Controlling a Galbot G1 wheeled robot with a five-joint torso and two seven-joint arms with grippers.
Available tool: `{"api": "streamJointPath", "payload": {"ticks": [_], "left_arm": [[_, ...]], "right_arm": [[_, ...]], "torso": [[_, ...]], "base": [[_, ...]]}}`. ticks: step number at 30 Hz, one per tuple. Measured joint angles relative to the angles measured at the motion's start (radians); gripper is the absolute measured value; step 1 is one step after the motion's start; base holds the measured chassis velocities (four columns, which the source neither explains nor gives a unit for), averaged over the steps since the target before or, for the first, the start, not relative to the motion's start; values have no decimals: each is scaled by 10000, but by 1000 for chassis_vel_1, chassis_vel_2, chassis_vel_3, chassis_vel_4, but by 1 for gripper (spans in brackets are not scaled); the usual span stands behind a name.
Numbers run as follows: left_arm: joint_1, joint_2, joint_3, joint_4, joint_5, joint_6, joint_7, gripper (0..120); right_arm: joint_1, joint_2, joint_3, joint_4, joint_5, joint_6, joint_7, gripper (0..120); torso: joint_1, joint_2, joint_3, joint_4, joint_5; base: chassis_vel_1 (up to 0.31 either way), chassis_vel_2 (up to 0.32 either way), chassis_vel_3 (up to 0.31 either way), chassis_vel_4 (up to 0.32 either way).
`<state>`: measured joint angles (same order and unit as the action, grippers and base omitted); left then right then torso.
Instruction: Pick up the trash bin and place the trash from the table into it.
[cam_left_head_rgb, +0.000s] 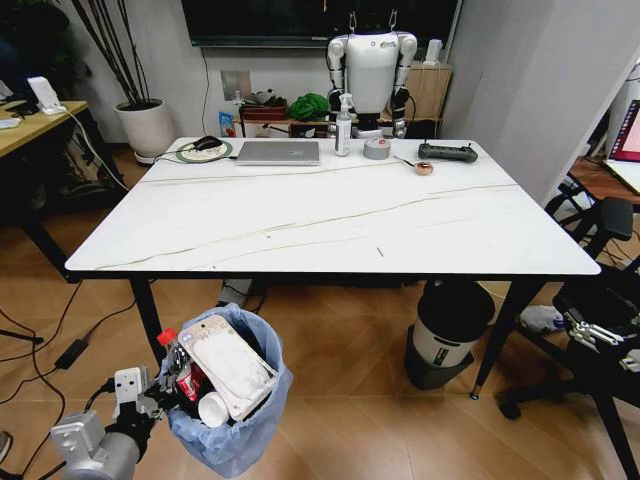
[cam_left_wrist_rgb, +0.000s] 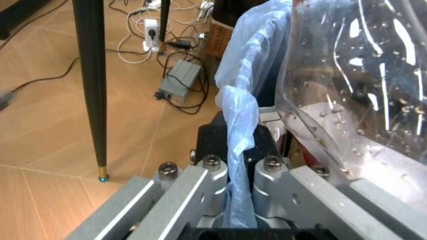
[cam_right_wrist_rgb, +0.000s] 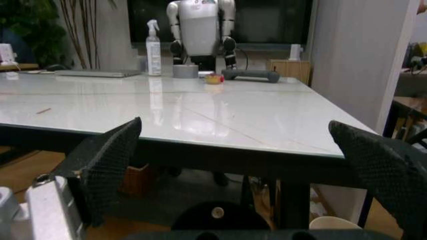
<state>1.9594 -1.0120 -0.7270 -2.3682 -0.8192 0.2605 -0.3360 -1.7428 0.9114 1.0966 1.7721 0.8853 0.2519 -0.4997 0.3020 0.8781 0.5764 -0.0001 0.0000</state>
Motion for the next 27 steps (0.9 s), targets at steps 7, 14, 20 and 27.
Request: {"api": "streamJointPath", "payload": {"ticks": [7, 14, 20, 27], "left_arm": [[-10, 3, 0, 16, 7, 0, 5, 0], [-5, 11, -22, 18, -17, -1, 5, 0], [-7, 24, -63, 12, -46, -2, 1, 0], [0, -40, -43, 35, -39, -3, -6, 0]], "right_arm": [[0, 0, 0, 0, 0, 0, 0, 100], [0, 0, 0, 0, 0, 0, 0, 100], [0, 0, 0, 0, 0, 0, 0, 100], [0, 0, 0, 0, 0, 0, 1, 100]], "torso": [[-142, -331, -190, -1, 0], [-270, -642, -373, 0, 0], [-340, -813, -473, 0, 1], [-497, -1185, -691, 0, 0]], "base": [[0, 0, 0, 0], [0, 0, 0, 0], [0, 0, 0, 0], [0, 0, 0, 0]]}}
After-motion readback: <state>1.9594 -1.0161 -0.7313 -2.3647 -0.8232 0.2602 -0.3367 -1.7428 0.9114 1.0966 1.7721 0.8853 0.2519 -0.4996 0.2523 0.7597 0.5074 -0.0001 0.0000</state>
